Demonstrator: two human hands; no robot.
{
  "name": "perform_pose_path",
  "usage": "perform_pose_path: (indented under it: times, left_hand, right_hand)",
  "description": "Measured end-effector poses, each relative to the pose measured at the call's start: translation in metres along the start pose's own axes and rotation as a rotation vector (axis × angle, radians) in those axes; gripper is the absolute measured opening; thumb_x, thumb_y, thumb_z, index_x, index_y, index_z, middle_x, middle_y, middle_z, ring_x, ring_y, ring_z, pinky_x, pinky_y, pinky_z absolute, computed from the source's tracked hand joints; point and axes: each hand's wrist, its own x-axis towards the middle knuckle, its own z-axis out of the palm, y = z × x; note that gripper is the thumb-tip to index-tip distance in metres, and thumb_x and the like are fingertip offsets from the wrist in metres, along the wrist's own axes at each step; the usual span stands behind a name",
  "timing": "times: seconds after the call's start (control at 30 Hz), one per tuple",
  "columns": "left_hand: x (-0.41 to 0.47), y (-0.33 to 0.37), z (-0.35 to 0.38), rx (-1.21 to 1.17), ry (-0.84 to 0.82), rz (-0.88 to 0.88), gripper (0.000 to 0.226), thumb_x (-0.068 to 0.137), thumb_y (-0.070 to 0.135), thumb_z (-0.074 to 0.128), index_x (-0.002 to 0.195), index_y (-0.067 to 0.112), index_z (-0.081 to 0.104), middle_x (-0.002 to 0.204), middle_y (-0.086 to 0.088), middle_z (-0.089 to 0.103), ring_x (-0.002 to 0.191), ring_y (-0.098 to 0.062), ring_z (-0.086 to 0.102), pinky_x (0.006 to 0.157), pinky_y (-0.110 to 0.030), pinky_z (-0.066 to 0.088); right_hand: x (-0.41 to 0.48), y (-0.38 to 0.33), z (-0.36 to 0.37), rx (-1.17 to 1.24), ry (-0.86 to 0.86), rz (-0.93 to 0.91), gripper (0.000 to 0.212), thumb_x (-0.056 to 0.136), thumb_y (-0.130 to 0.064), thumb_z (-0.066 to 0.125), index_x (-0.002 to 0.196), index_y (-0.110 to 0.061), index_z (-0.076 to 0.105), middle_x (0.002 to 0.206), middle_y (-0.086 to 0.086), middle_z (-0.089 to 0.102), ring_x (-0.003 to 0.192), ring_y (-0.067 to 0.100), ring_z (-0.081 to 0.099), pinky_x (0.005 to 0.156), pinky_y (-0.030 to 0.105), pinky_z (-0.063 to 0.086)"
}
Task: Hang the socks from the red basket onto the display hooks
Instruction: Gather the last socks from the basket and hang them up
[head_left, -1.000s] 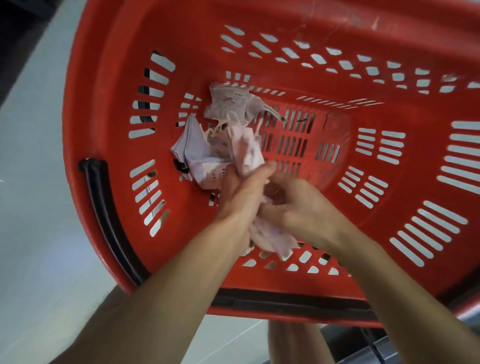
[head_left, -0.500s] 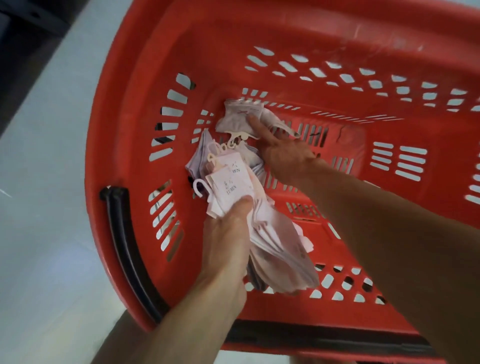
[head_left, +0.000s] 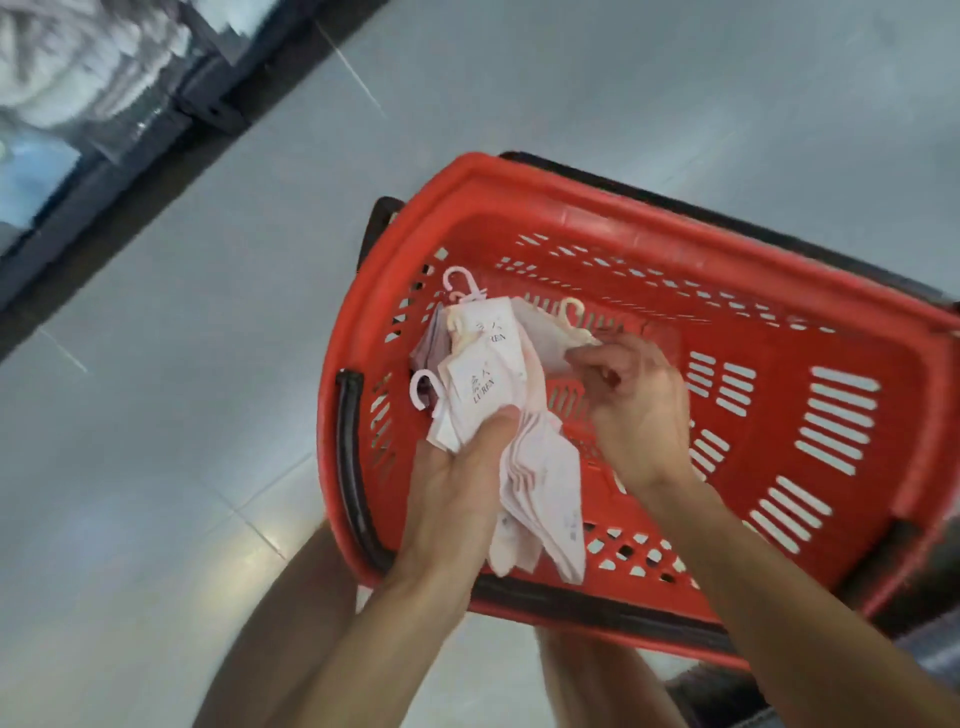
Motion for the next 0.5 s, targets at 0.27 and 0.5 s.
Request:
perform_pose_path:
  times: [0.27,0.5]
  left_hand:
    - [-0.152,0.130,-0.006,-0.052,-0.032,0.214,0.039,0.071,0.050,0.069,0.110,0.050,0.070,0.114,0.017,0.075,0.109,-0.008,0.070,0.100,-0.041,0.053]
    - [-0.364,0.258,-0.058,-0.272,0.108,0.511,0.016,0.085,0.023,0.071,0.095,0.030,0.079,0.092,0.006,0.080,0.081,-0.007,0.075,0.069,-0.021,0.059]
  right_hand:
    - [-0.071,-0.182,-0.189,0.432,0.324,-0.062,0.049,0.075,-0.030,0.067,0.113,-0.052,0.046,0.096,-0.030,0.061,0.086,-0.010,0.060,0.070,-0.002,0.040]
    - [-0.136,-0.397,-0.348,0.515,-0.090,-0.555,0.040,0.087,-0.041,0.058,0.127,-0.039,0.058,0.118,-0.018,0.063,0.106,0.007,0.065,0.084,0.025,0.055]
